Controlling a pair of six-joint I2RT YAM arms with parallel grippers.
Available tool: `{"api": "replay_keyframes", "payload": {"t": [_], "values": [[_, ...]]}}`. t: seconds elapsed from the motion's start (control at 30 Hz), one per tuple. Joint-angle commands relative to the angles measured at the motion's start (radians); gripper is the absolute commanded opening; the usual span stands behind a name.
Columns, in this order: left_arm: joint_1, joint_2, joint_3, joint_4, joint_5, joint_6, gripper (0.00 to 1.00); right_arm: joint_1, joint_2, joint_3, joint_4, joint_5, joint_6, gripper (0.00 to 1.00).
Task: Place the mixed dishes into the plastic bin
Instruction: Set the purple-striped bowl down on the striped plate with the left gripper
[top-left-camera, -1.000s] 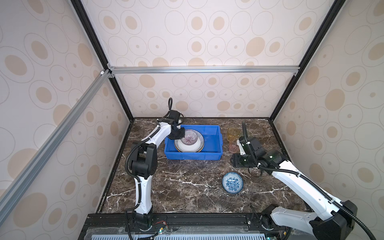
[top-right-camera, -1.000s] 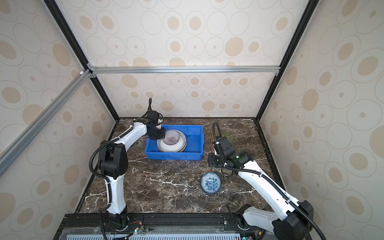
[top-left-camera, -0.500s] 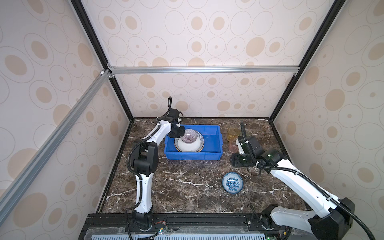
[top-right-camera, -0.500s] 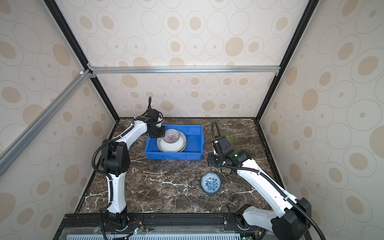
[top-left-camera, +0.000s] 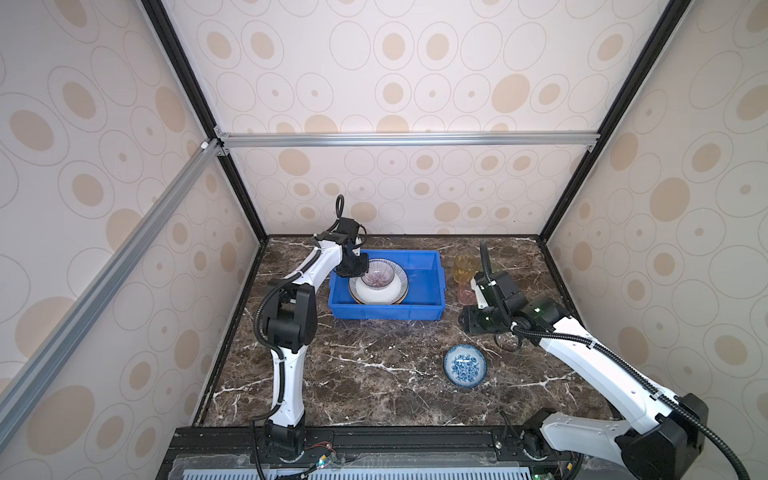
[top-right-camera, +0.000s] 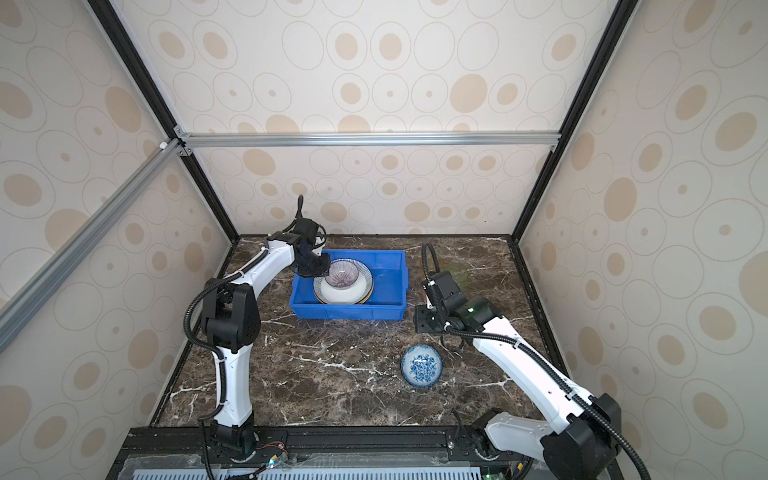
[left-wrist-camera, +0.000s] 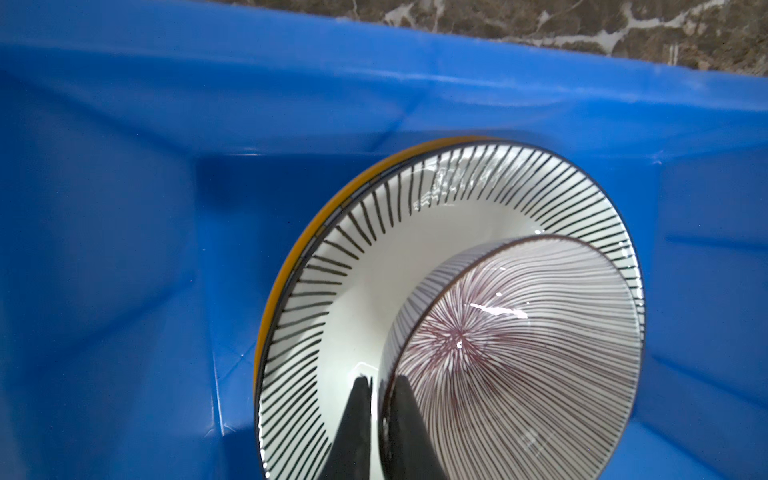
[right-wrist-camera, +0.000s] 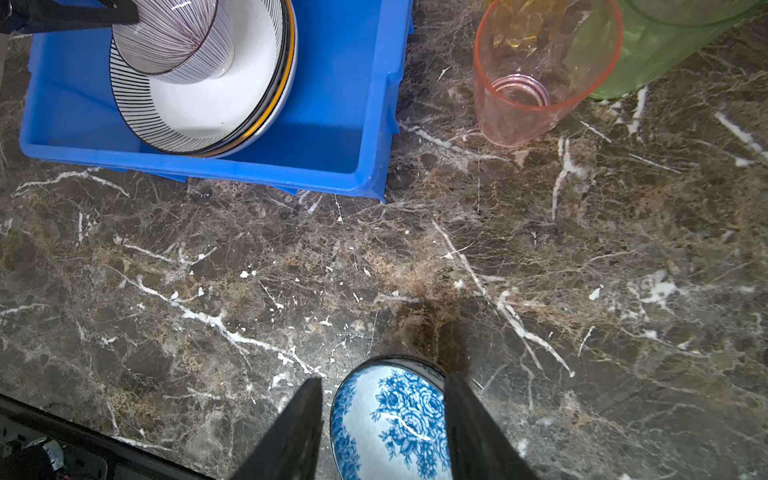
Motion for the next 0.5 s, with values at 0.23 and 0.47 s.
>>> {"api": "replay_keyframes", "payload": {"t": [0.23,0.47], "values": [[0.008,-0.028,0.032,-0.012,0.029,-0.013,0.17,0.008,-0.040,-0.013,-0.014,0.006,-0.002,0.51],[0.008,-0.063,0.024,-0.014,0.038,-0.006,0.19,0.009,-0.050,-0.025,-0.017,0.005,0.002,0.51]]}}
